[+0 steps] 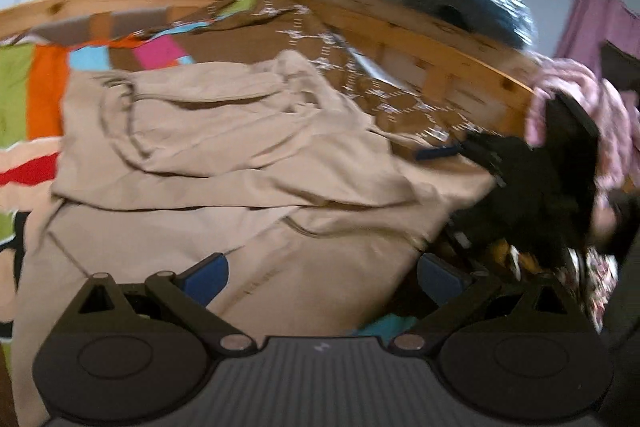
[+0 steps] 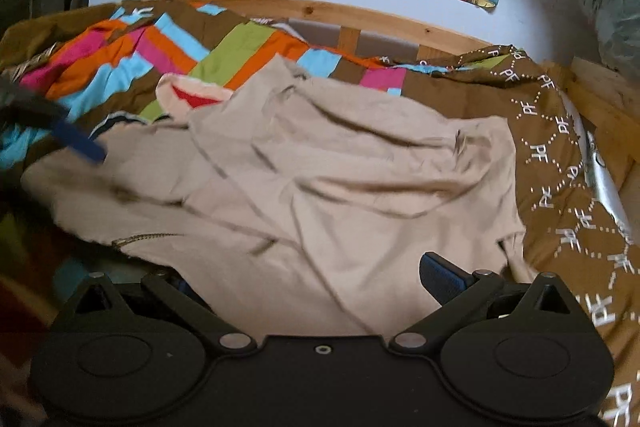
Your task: Fold large clothes
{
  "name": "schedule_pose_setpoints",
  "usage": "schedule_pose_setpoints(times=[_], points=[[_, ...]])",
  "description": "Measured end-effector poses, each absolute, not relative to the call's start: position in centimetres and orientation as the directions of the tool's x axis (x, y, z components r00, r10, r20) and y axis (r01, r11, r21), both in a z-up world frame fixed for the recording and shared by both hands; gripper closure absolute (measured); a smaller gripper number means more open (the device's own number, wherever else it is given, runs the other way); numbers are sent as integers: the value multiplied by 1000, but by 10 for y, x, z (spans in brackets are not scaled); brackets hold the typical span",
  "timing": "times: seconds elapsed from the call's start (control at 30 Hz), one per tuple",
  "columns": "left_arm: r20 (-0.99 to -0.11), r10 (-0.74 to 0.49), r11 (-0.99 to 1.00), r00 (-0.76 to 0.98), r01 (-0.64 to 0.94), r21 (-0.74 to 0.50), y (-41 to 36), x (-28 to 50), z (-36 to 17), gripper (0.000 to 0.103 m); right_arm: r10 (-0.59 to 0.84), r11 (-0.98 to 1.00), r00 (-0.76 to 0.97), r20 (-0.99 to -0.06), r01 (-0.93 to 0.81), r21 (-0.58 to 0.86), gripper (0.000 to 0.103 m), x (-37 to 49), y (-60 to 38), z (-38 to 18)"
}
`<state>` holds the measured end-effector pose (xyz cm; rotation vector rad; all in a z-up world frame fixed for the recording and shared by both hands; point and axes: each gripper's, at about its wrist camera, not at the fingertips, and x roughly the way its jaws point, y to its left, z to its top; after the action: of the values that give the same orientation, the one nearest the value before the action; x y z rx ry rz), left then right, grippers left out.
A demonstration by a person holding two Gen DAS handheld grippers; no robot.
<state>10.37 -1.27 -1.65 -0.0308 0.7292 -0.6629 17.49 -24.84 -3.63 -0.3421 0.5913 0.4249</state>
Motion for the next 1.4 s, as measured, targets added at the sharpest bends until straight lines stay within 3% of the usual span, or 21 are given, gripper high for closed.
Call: schedule_pose_setpoints(times=[0.27, 0.43, 0.53, 0.7, 0.87, 1.1, 1.23, 1.4], points=[[-688, -391, 868, 611, 493, -55, -28, 102, -26, 1, 329, 884, 762, -558, -456, -101, 1, 212, -250, 2], [-704, -348, 885, 619, 464, -29, -19, 108, -28, 1, 345, 892, 761, -549, -448, -60, 1, 216, -255, 7], [-695, -339, 882, 635, 471, 0, -16, 107, -24, 1, 392, 859, 696, -601, -512, -33, 1, 201, -258, -1], [-683, -358, 900, 636, 431, -70, -3, 118, -21, 1, 359, 767, 593, -721, -628, -134, 1, 167, -242, -35], [-674, -353, 910, 648, 407, -86, 1, 121, -19, 1, 358, 683, 540, -762, -707, -181, 1, 142, -221, -59], [-668, -354, 909, 654, 408, -82, -1, 120, -18, 1, 320, 713, 613, -722, -658, -242, 1, 145, -209, -68], [-661, -370, 902, 653, 423, -88, -1, 119, -17, 1, 337, 763, 685, -646, -601, -240, 2, 151, -219, -51], [-634, -446, 867, 632, 480, -132, -1, 114, -12, 1, 338, 806, 717, -609, -555, -205, 2, 169, -229, -36]])
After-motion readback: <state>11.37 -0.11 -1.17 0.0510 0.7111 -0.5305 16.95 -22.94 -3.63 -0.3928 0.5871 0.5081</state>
